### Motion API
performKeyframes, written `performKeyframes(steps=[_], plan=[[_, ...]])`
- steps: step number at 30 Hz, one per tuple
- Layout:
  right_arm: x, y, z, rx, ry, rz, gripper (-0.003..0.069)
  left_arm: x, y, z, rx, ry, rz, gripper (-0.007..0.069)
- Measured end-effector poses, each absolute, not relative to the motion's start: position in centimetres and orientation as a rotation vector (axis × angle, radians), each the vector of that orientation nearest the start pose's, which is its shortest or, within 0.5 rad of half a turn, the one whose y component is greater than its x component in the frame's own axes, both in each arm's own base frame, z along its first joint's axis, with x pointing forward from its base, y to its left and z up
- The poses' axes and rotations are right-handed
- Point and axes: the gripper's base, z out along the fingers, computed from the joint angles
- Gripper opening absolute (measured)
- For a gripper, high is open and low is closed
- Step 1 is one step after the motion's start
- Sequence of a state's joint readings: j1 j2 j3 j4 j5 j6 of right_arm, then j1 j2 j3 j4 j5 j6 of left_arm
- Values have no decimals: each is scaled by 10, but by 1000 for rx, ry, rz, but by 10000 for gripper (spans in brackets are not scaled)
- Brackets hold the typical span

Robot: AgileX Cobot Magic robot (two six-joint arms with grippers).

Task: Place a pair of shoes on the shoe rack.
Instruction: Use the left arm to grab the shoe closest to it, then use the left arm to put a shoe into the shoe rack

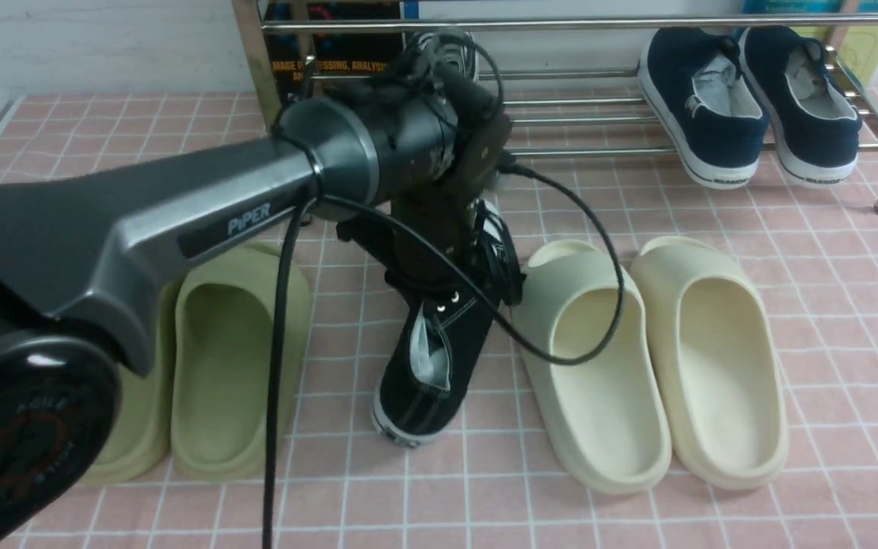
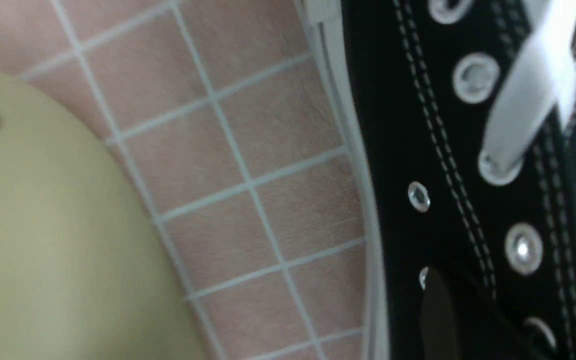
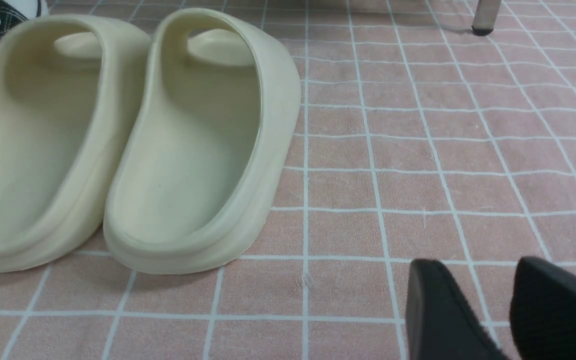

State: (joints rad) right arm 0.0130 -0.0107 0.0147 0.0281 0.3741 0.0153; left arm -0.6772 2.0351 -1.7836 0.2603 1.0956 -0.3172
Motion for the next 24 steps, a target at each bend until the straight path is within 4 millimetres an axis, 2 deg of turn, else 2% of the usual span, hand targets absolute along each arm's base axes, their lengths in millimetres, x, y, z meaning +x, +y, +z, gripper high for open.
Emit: performKeyframes(steps=[3,4,6,7,10,14,17,24], plan=[[52,2,175,19,1862,47,237,363,-261,295,595,2610,62,29],[52,2,175,19,1862,47,237,363,-261,295,595,2611,63,29],[52,2,175,19,1862,47,237,375,-264,318,542,2550,-22,25],[52,2,175,19,1862,47,237,380,-264,322,521,2540,-51,24],[52,2,175,19,1862,47,237,393,-266,322,482,2528,-111,24],[52,2,175,19,1862,47,237,415,-274,305,431,2530,-214,24],[52,2,175,19,1862,47,237,416,-277,301,414,2536,-245,24],[52,2,175,19,1862,47,237,421,-287,317,240,2418,-421,27]])
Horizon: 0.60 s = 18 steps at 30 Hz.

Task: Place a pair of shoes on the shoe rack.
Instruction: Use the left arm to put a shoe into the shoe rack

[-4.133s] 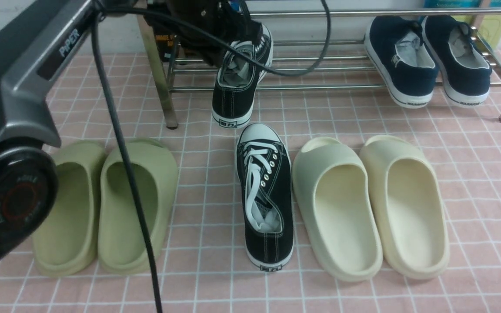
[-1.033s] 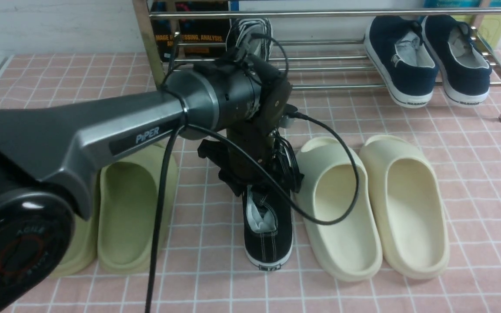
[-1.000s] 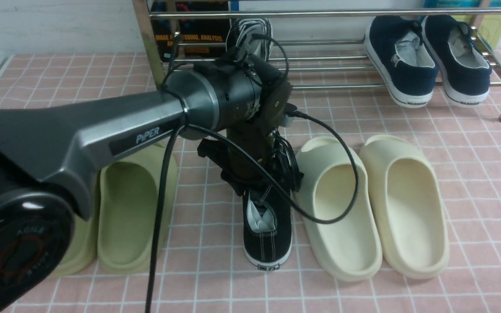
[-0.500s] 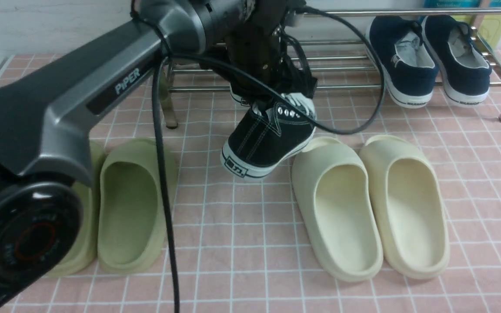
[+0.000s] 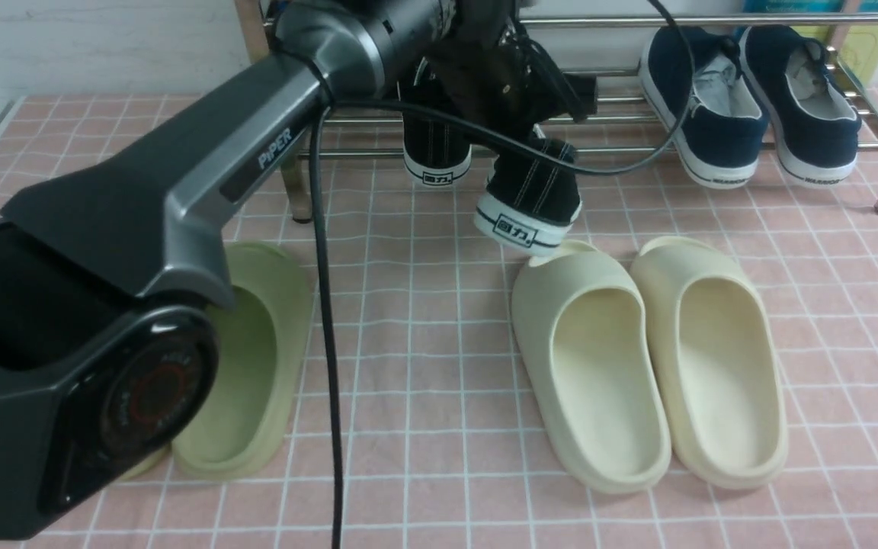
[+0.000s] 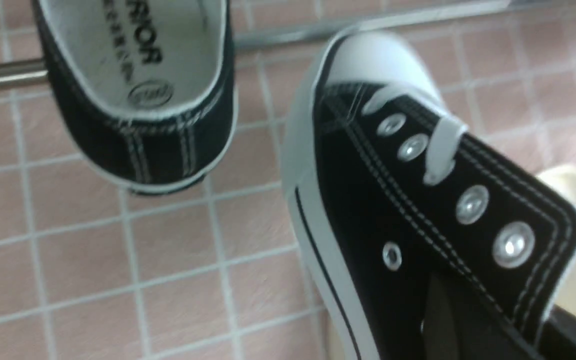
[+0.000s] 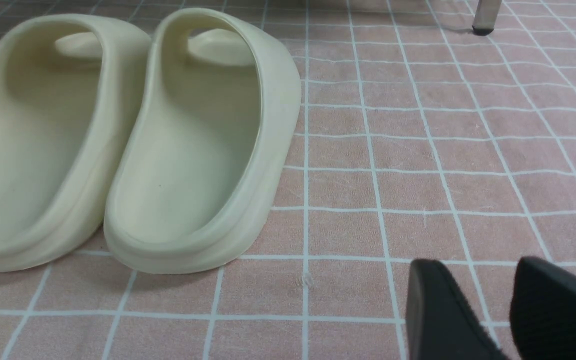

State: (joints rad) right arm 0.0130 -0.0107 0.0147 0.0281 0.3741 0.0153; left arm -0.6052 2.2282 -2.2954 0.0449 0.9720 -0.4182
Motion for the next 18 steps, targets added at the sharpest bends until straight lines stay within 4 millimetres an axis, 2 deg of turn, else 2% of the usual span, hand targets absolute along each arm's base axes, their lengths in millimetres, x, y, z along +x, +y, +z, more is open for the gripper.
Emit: performKeyframes(steps=[8,13,16,18], plan=[[52,2,175,19,1862,47,239,418,-288,324,233,2412,-469,30],[52,2,175,19,1862,47,239,415,-285,341,237,2350,-491,32],[52,2,175,18,1862,47,239,411,-281,360,234,2286,-511,32],[52,2,175,18,1862,47,239,410,-280,363,234,2273,-509,32]])
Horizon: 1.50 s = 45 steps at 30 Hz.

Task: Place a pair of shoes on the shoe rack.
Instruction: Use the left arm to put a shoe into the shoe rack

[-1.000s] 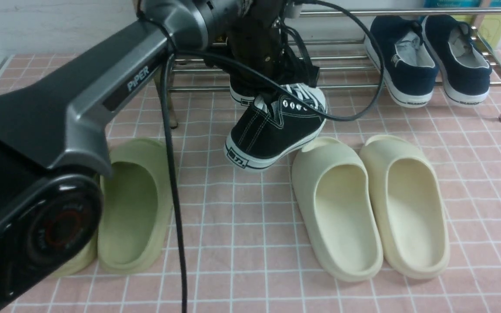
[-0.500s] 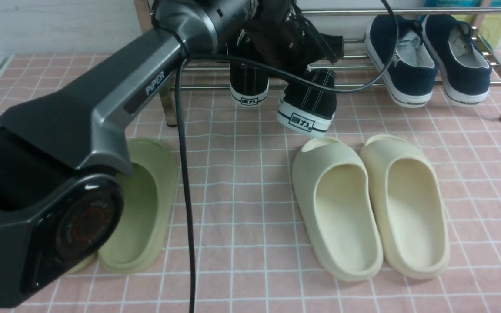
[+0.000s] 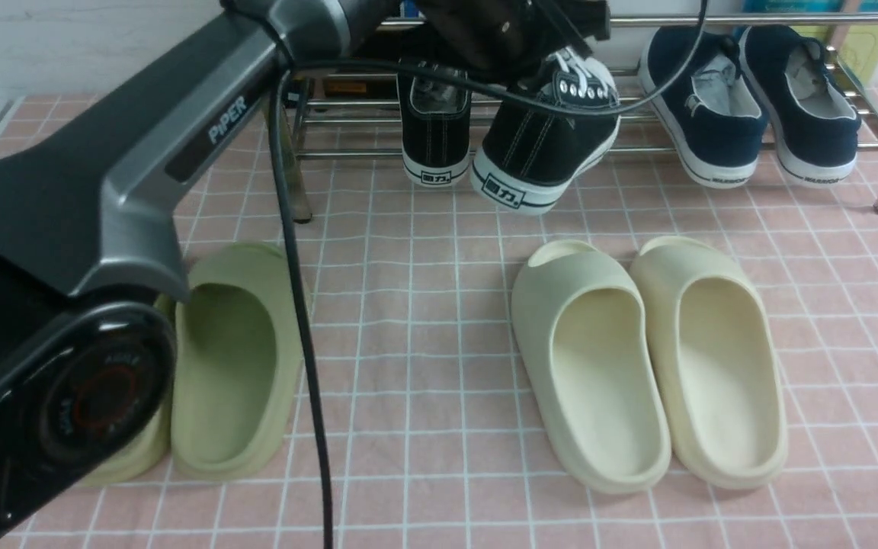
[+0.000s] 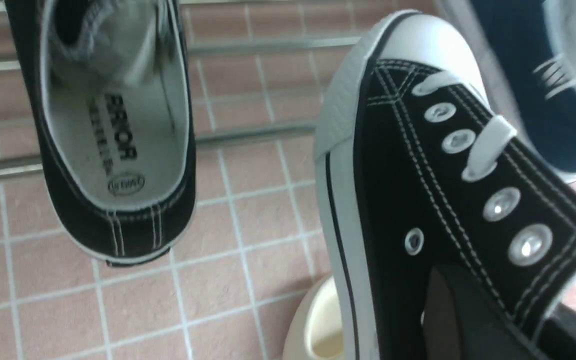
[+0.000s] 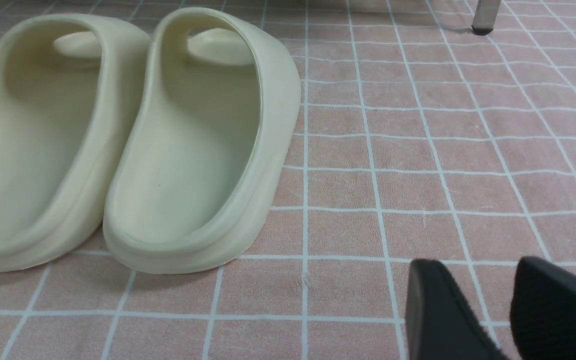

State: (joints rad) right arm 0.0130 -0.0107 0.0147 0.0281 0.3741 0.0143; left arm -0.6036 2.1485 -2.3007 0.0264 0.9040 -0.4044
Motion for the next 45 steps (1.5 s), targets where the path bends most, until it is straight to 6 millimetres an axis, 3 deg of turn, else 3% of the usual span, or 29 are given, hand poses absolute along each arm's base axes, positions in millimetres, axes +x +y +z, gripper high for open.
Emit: performKeyframes(steps=[3,8,14,23,28,38,43,45], plan=[[52,2,175,18,1862,47,239,413,-280,369,238,2201,-497,32],[52,2,175,18,1862,47,239,423,-282,361,230,2152,-463,32],[52,2,175,18,1862,47,239,443,-293,332,222,2098,-443,33],[52,2,175,18,1862,46,240,459,-302,306,275,2015,-407,33],[52,2,175,18,1862,46,240,467,-307,282,292,2031,-387,35],[52,2,175,18,1862,46,240,469,-304,279,257,2046,-367,43],[52,2,175,18,1862,46,240,472,-299,279,248,2041,-331,120],[52,2,175,18,1862,46,240,475,-295,280,242,2036,-321,210]])
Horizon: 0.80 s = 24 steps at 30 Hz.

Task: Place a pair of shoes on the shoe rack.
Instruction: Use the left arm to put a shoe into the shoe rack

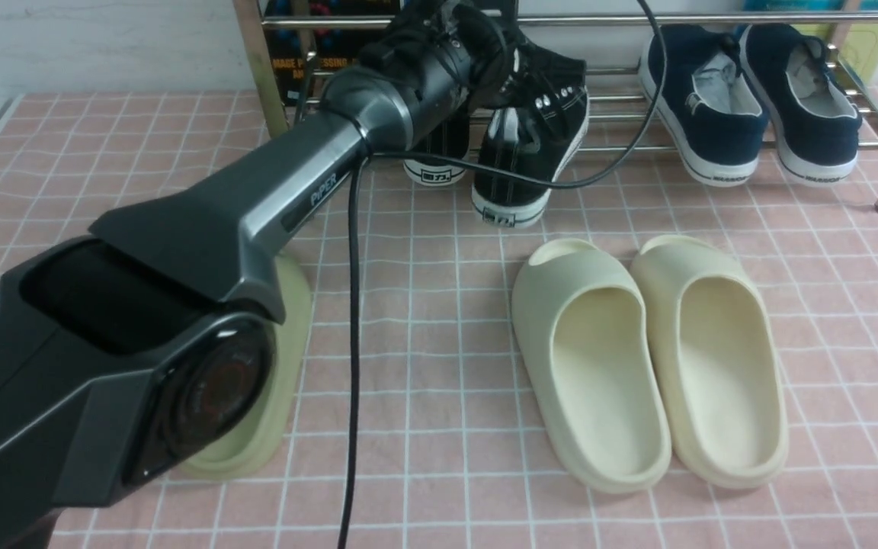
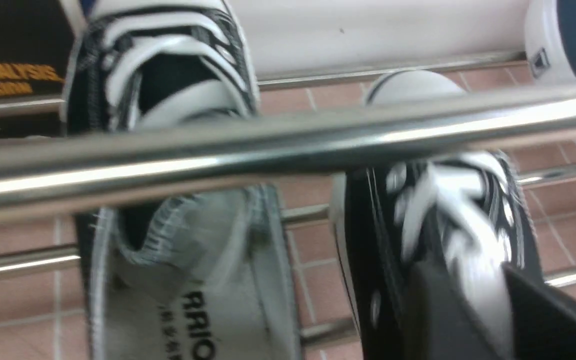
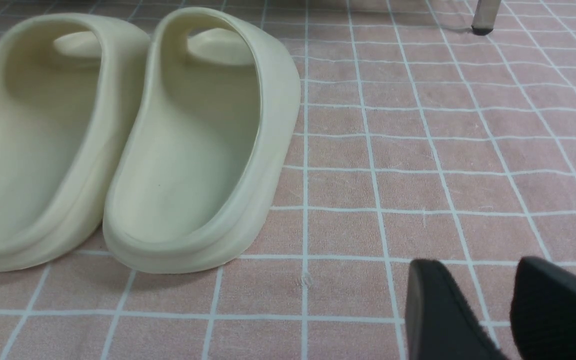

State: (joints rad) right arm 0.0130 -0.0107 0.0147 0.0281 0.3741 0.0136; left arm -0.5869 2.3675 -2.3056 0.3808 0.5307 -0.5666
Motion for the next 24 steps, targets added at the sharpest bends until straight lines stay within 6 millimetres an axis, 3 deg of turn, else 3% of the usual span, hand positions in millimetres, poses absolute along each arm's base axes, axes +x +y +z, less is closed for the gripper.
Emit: performKeyframes(steps=[5,13,14,15,17,19,20,21,24], plan=[[52,2,175,18,1862,46,240,475,-295,281,245,2032,-314,349],[52,2,175,18,1862,46,240,469,-291,284,234,2106,-298,337],[52,2,175,18,1862,46,240,462,-286,296,252,2140,-273,307],[52,2,175,18,1862,46,240,461,-286,295,257,2149,-267,302],[52,2,175,18,1862,46,240,443,-273,323,331,2221,-184,218],[52,2,175,18,1862,46,240,430,-262,337,392,2289,-110,138],[52,2,175,18,1862,46,240,427,-260,338,398,2311,-93,129],[52,2,175,18,1862,46,240,420,-254,339,450,2373,-32,74],[52,2,175,18,1862,46,240,415,-250,324,532,2480,48,15]])
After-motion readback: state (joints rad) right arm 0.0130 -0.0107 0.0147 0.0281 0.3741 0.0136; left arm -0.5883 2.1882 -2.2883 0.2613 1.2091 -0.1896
